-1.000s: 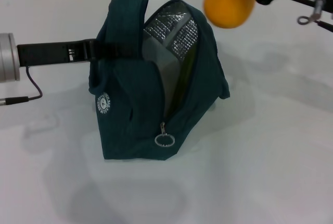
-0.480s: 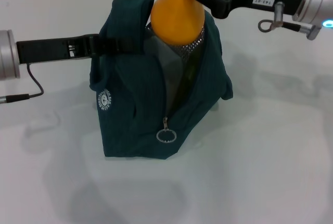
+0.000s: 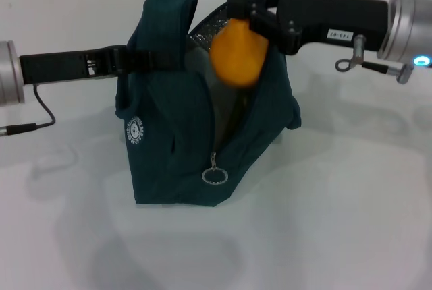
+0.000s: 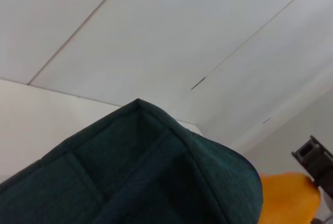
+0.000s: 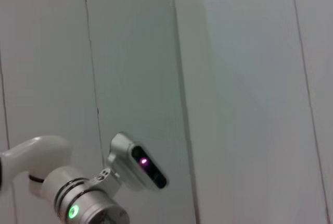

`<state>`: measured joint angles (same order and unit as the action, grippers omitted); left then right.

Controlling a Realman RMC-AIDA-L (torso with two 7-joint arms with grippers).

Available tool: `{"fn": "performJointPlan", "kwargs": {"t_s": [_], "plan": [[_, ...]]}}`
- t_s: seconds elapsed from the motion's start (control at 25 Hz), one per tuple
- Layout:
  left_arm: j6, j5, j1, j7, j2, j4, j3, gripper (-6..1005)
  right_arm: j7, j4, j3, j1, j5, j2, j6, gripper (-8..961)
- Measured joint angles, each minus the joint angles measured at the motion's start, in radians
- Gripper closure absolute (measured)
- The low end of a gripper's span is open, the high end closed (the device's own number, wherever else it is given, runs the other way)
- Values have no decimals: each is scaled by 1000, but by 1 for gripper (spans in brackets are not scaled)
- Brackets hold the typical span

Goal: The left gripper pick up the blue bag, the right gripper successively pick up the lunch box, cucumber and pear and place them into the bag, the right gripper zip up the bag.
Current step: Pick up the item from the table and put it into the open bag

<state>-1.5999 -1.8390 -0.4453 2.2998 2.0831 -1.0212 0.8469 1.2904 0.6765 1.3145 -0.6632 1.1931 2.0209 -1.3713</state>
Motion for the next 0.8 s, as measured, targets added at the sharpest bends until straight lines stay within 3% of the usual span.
{"fn": "performJointPlan", "kwargs": {"t_s": [0.24,0.72,0.8], "plan": [[5,-4,-1,-3,0,1,-2,954,15,-3,46,0,-2,-2,-19,914],[8,-7,-1,-7,0,19,-3,953,35,-7,37,45,-2,-7,-29,913],[8,-7,-1,-7,0,19,-3,953,35,-13,34,49,-3,-7,-29,861]]}}
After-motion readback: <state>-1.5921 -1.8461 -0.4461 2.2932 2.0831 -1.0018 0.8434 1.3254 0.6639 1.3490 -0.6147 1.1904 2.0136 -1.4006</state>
